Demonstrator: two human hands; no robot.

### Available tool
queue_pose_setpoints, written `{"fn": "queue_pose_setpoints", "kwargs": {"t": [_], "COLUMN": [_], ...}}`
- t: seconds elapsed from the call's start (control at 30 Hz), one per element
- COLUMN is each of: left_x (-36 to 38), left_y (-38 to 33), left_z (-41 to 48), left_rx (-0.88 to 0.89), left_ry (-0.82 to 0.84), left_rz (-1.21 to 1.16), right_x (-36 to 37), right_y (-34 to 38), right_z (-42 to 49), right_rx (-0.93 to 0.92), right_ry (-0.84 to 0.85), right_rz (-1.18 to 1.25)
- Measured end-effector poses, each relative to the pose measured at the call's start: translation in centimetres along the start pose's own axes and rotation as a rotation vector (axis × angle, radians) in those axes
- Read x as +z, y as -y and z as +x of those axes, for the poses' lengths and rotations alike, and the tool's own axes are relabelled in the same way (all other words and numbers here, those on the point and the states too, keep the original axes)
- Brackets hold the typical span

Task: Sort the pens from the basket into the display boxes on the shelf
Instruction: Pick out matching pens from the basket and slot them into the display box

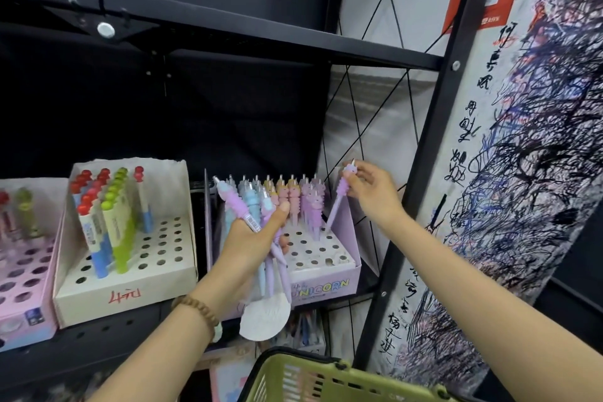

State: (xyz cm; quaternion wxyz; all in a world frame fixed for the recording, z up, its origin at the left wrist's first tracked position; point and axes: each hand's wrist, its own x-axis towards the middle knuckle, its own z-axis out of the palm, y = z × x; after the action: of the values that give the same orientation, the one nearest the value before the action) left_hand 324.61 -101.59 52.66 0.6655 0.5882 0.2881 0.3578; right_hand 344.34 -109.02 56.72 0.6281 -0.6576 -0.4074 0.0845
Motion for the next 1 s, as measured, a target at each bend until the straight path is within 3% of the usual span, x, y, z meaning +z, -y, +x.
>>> {"fn": "queue_pose_setpoints", "kwargs": {"t": [0.27, 0.4, 0.8, 0.9, 1.0], "left_x": [0.1, 0.2, 0.1, 0.1, 0.9], "left_y": [-0.1, -0.2, 0.2, 0.2, 0.2], "left_z": [0.1, 0.0, 0.4, 0.3, -0.2], "left_rx": [0.04, 0.044, 0.03, 0.026, 0.025], "left_ry": [0.042, 0.044, 0.172, 0.192, 0.187], "left_rz": [-0.024, -0.04, -0.064, -0.108, -0.157], "right_x": [0.6, 0.8, 1.0, 0.0, 0.0], "right_y": [-1.8, -2.3, -1.5, -0.7, 1.2], "right_z": [2.0, 2.2, 1.9, 1.4, -0.3], "right_rx": [0.006, 0.063, 0.164, 0.068, -0.064], "right_ry": [0.005, 0.146, 0.326, 0.283, 0.267], "right_rz": [0.042, -0.089, -0.385, -0.461, -0.371]}}
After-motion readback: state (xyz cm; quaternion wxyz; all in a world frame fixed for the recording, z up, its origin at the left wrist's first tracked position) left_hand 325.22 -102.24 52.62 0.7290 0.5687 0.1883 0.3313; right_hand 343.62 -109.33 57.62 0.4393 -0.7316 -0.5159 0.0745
